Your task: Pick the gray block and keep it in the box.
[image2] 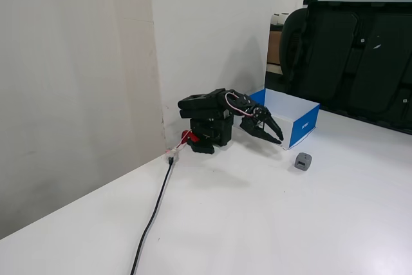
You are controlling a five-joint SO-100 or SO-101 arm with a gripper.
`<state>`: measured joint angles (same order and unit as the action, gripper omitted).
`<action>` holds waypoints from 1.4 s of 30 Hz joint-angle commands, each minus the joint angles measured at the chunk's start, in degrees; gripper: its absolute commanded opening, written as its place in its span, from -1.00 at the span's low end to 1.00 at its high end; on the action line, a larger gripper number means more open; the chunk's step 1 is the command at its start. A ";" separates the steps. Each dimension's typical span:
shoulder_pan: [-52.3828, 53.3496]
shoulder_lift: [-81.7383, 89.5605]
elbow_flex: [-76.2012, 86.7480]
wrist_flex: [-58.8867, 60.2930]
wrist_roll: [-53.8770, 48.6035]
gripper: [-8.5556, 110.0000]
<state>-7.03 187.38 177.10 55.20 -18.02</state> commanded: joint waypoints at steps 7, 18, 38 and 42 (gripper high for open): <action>-0.53 9.05 -0.09 -0.18 -0.53 -0.85; 0.44 9.05 -0.09 -0.35 0.18 -0.85; -3.78 -33.22 -43.24 14.41 8.53 -0.85; -2.29 -44.12 -51.33 18.81 8.53 -0.85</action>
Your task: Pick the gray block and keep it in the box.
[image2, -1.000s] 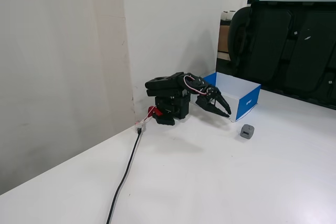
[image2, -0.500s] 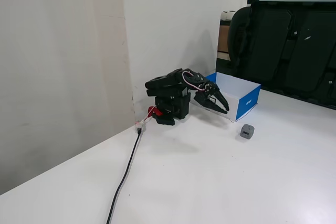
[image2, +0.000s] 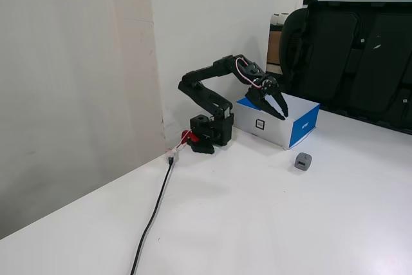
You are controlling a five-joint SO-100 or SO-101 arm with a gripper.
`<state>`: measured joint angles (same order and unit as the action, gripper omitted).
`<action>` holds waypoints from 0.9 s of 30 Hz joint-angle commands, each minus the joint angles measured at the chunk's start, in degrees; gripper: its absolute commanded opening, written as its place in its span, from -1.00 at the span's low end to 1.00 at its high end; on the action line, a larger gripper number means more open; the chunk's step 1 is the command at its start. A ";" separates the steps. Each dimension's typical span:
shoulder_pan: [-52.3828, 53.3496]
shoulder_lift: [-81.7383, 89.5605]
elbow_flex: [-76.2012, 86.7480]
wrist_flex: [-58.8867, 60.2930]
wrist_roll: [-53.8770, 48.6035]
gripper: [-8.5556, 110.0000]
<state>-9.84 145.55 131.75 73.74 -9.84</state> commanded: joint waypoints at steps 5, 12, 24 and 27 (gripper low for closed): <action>-0.35 -11.25 -12.30 4.31 -1.32 -0.85; -6.86 -19.16 -13.10 3.08 -4.31 -0.85; -8.96 -35.51 -17.23 2.99 -6.59 -0.56; -9.23 -39.99 -19.16 2.99 -6.59 -0.56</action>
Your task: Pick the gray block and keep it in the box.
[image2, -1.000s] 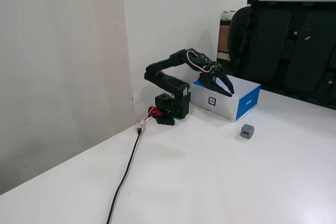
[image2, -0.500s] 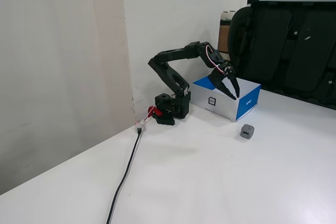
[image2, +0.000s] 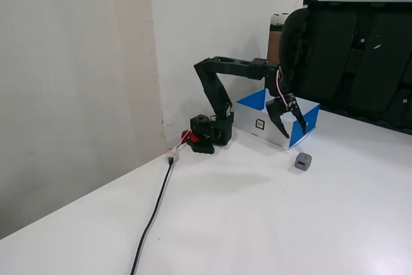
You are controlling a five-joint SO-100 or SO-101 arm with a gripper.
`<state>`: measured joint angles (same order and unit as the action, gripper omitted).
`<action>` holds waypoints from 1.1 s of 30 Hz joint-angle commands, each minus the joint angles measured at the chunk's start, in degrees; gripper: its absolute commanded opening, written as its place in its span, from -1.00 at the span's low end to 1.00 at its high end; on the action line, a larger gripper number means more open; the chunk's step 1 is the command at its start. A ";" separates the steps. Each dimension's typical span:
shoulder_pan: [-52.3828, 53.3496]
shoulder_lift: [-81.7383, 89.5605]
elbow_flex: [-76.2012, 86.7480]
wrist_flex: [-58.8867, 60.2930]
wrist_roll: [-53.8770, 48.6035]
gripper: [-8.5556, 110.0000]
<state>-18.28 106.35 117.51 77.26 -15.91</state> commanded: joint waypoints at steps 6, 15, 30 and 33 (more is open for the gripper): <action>-0.70 -13.89 -14.33 1.85 -0.26 -0.49; -3.34 -21.53 -17.84 2.29 1.14 -0.20; 1.76 -31.46 -21.27 0.88 6.77 -0.23; 0.26 -32.08 -21.09 0.79 7.21 -0.23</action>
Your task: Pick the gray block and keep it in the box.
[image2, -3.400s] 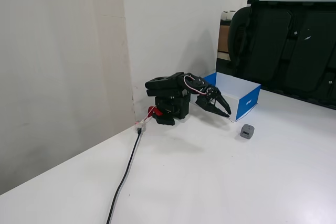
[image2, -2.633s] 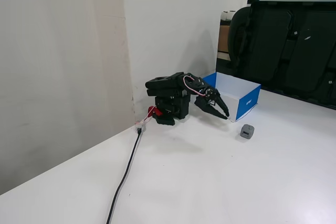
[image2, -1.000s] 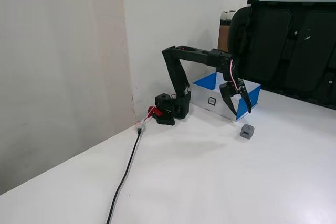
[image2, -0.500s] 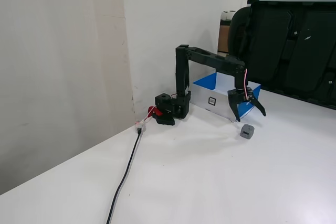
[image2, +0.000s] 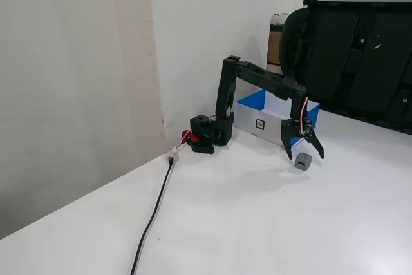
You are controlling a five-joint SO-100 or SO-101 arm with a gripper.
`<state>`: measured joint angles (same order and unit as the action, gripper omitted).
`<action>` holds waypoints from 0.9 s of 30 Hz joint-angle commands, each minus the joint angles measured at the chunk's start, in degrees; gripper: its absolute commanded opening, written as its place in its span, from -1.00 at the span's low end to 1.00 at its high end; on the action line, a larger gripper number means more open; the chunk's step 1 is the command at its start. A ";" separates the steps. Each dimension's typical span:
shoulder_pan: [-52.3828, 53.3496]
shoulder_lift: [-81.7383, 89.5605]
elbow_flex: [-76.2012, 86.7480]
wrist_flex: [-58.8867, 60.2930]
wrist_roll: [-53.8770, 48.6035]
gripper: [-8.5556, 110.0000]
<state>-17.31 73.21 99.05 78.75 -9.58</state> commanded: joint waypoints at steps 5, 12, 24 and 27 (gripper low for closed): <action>-2.64 -0.09 -1.76 -1.41 2.11 -0.24; -2.64 -2.20 0.09 -3.08 2.37 -0.29; -1.32 -2.37 -1.14 -2.20 2.37 -0.85; -0.70 0.26 -2.72 -0.09 2.37 -0.85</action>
<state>-18.19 69.08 99.76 77.43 -7.56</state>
